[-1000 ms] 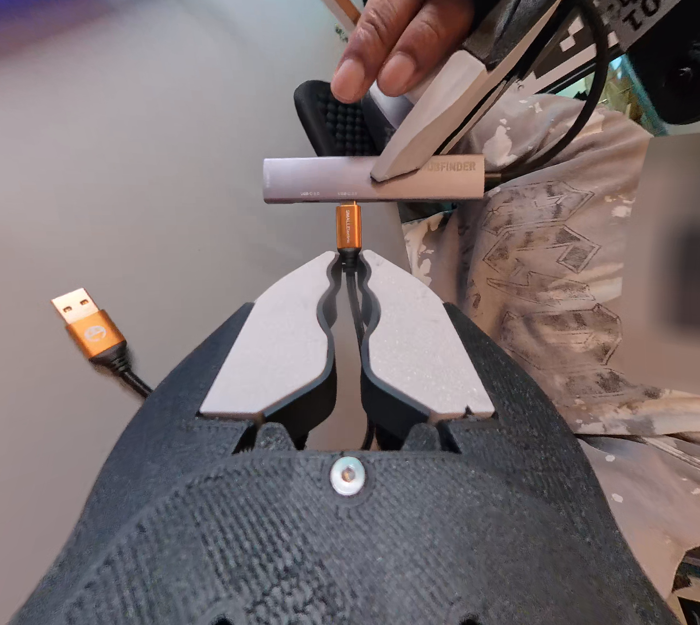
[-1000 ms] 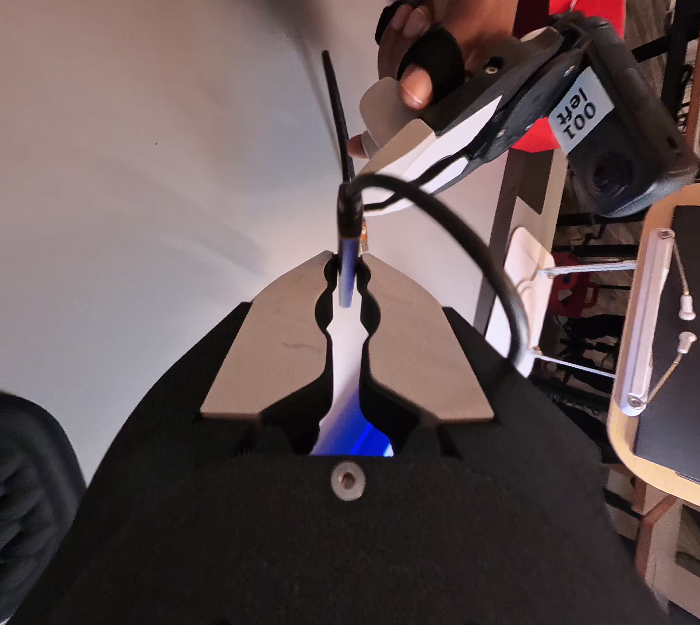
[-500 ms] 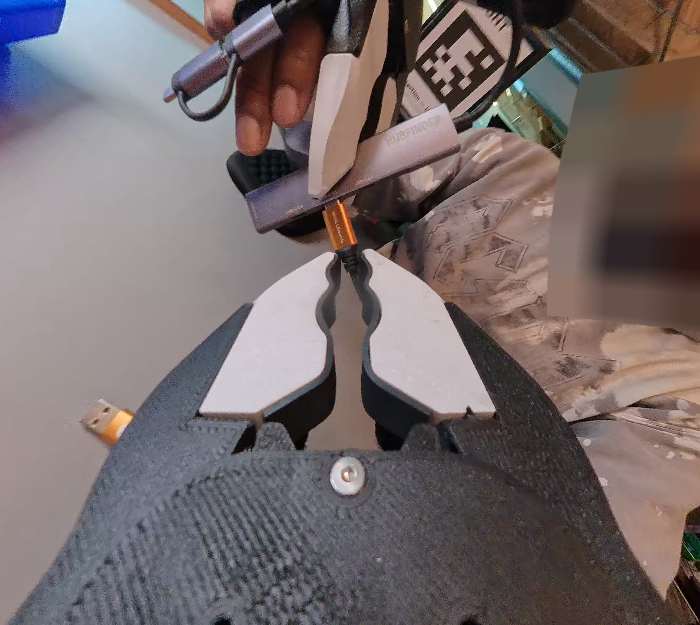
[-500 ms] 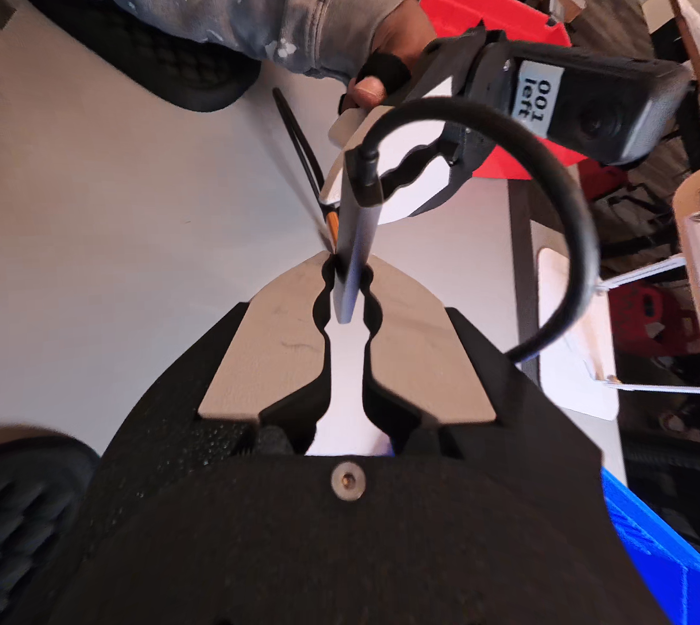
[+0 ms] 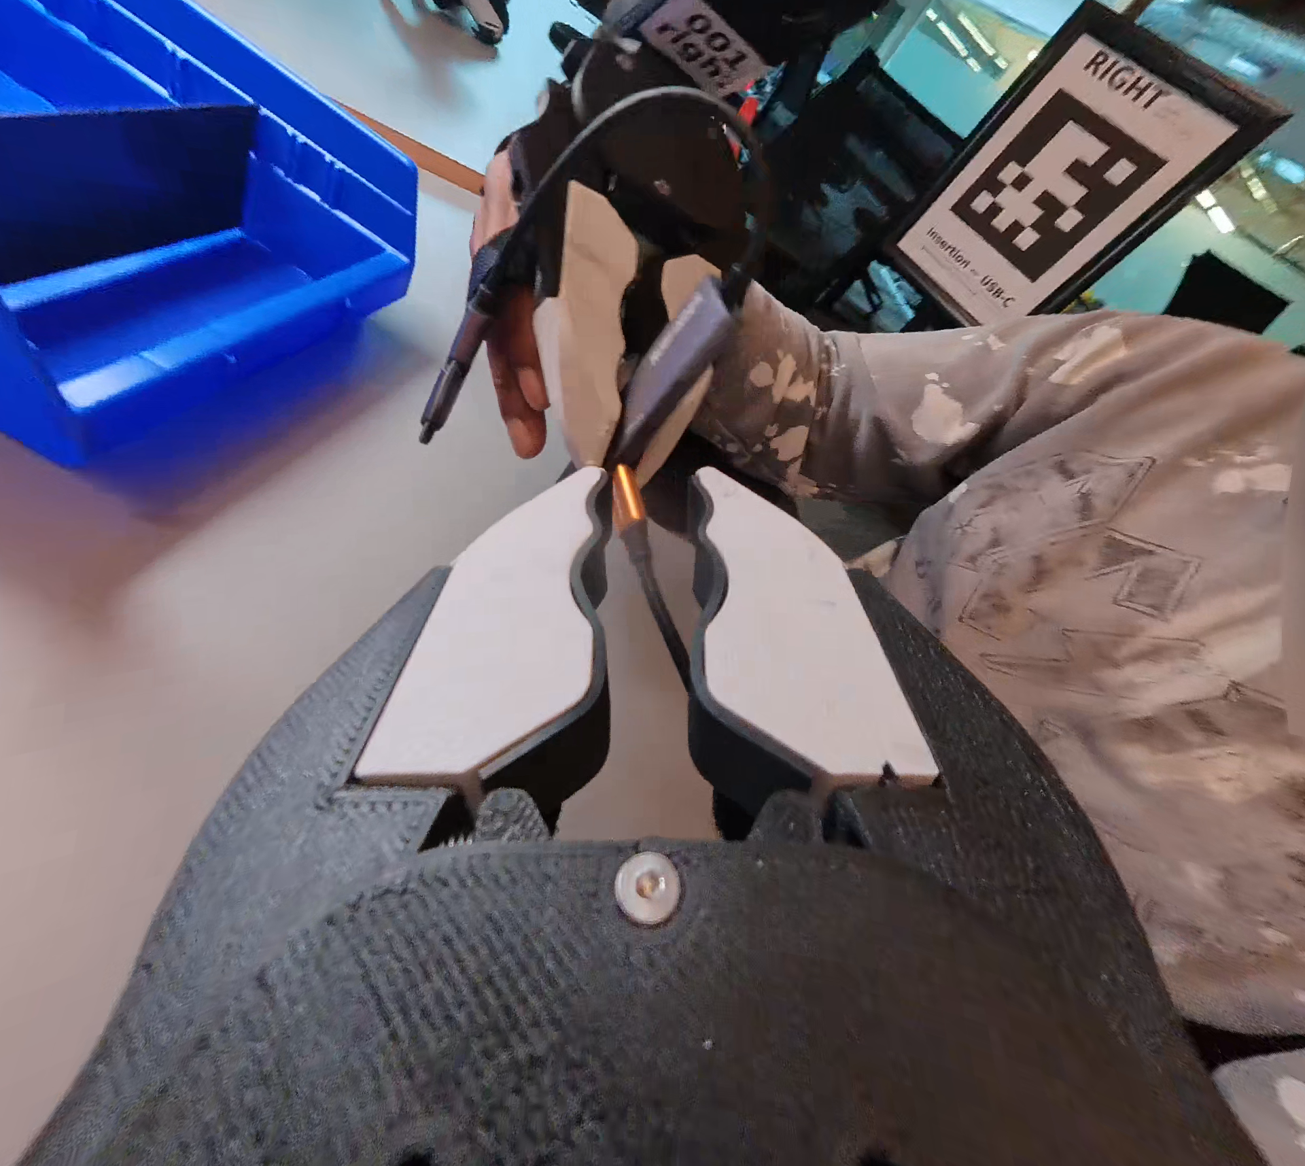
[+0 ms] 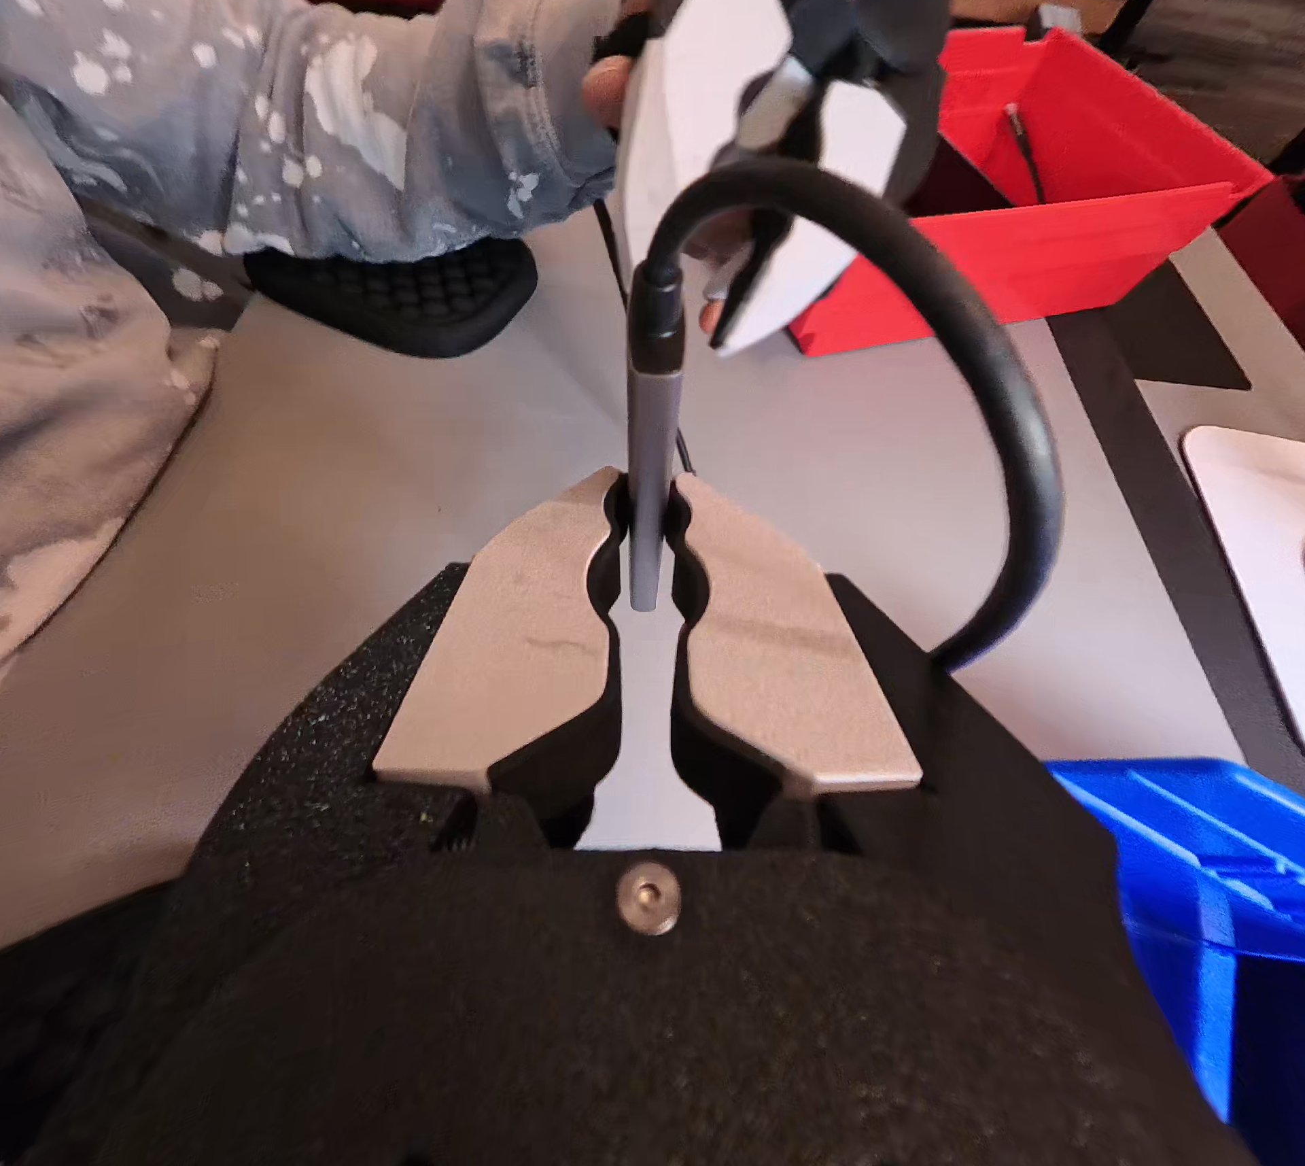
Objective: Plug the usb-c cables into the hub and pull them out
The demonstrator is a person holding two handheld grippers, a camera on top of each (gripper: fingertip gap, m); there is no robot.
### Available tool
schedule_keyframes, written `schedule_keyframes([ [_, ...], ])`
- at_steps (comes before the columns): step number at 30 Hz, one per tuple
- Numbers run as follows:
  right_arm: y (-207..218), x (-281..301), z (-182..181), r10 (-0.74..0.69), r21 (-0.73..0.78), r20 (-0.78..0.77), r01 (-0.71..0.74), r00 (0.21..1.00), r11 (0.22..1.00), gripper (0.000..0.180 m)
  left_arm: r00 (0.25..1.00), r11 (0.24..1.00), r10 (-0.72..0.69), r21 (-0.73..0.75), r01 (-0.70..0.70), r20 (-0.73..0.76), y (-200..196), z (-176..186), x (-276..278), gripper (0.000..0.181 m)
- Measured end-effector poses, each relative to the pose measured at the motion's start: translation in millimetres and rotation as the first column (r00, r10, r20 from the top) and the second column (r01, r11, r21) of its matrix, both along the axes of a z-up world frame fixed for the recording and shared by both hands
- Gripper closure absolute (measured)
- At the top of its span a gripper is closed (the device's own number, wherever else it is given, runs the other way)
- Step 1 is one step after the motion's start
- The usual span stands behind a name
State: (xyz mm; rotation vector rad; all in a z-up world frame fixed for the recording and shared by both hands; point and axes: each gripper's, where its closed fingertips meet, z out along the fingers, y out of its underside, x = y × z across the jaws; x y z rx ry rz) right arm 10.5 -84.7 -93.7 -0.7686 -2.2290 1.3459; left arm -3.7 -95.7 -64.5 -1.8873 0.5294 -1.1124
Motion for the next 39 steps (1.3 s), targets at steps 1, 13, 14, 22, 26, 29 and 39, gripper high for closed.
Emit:
schedule_keyframes([
  [1, 4.1, -0.6, 2.7, -0.011, -0.026, -0.009, 0.010, 1.000, 1.000, 0.171, 0.999, 1.000, 0.017, 0.020, -0.016, -0.049, -0.5, 0.2, -1.5, 0.160],
  [13, 6.8, 0.2, 18.1, -0.036, -0.094, -0.003, 0.036, 0.999, 0.995, 0.171, 0.951, 0.993, 0.078, 0.104, -0.049, -0.299, 8.6, -14.7, 8.8, 0.173],
  [14, 5.7, 0.6, 20.2, -0.033, -0.100, -0.010, 0.032, 0.999, 0.994, 0.171, 0.956, 0.993, 0.078, 0.107, -0.049, -0.284, 8.3, -12.5, 9.0, 0.173],
  [22, 8.9, -6.1, 26.7, -0.077, -0.088, -0.072, 0.071, 0.994, 0.994, 0.170, 0.931, 0.979, 0.160, 0.174, -0.107, -0.327, 12.4, -3.5, 5.6, 0.173],
  [26, 9.1, -6.3, 28.6, -0.079, -0.113, -0.075, 0.071, 0.994, 0.991, 0.171, 0.932, 0.975, 0.174, 0.192, -0.116, -0.319, 13.5, -0.8, 5.7, 0.173],
  [29, 9.0, -6.3, 30.5, -0.077, -0.130, -0.077, 0.067, 0.994, 0.989, 0.171, 0.934, 0.973, 0.177, 0.200, -0.119, -0.310, 13.9, 1.3, 5.9, 0.173],
  [39, 9.5, -7.5, 50.0, -0.093, -0.221, -0.146, 0.059, 0.985, 0.973, 0.170, 0.975, 0.974, 0.156, 0.188, -0.126, -0.155, 13.6, 13.8, 2.5, 0.173],
])
